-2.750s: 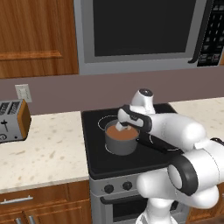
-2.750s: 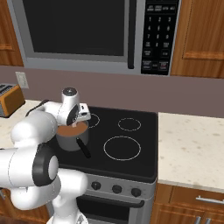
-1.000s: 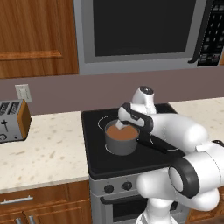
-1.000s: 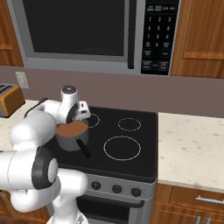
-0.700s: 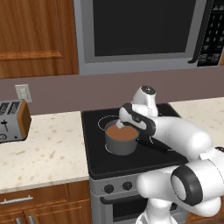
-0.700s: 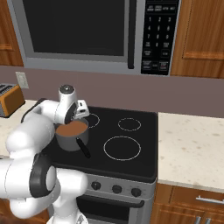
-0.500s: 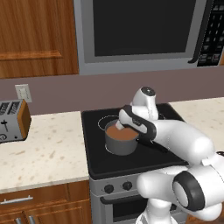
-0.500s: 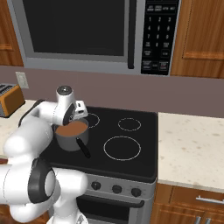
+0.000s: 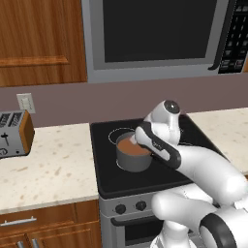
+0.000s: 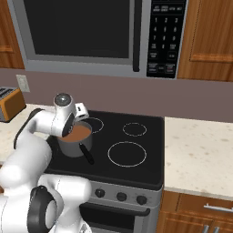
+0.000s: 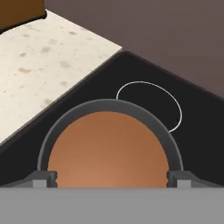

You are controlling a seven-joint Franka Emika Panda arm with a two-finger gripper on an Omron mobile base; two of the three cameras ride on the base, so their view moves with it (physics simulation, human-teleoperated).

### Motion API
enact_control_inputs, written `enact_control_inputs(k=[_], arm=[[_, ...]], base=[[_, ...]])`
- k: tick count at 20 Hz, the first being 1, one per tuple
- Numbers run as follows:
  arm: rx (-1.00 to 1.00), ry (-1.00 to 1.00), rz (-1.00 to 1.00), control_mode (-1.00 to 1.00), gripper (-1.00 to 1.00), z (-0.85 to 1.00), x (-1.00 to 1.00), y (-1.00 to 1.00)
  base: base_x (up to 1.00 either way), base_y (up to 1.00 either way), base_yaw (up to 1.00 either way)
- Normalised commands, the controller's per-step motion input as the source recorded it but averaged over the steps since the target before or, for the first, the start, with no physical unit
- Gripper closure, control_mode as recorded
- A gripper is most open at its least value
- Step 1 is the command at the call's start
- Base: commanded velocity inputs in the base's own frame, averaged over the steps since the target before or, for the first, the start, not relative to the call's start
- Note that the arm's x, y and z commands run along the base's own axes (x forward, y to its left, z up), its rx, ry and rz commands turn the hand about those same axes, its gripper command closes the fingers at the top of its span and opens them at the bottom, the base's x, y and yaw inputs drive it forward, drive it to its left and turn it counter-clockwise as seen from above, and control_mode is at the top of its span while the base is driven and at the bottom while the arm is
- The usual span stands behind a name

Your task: Pick up the sugar cube(s) and place them in the saucepan with hot chocolate.

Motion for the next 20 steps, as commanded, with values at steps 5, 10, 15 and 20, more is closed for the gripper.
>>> enact_control_inputs(k=[5, 10, 15, 20], arm=[[0.03, -0.15, 0.06, -1.00, -1.00, 0.14, -0.15, 0.00], [0.02, -0.17, 0.07, -1.00, -1.00, 0.13, -0.14, 0.00], [0.07, -0.08, 0.07, -1.00, -1.00, 0.12, -0.47, -0.12], [0.15, 0.02, 0.00, -1.00, -1.00, 0.25, -0.35, -0.44]], base=[[0.00, 0.00, 0.00], [0.00, 0.00, 0.00], [0.00, 0.00, 0.00], [0.00, 0.00, 0.00]])
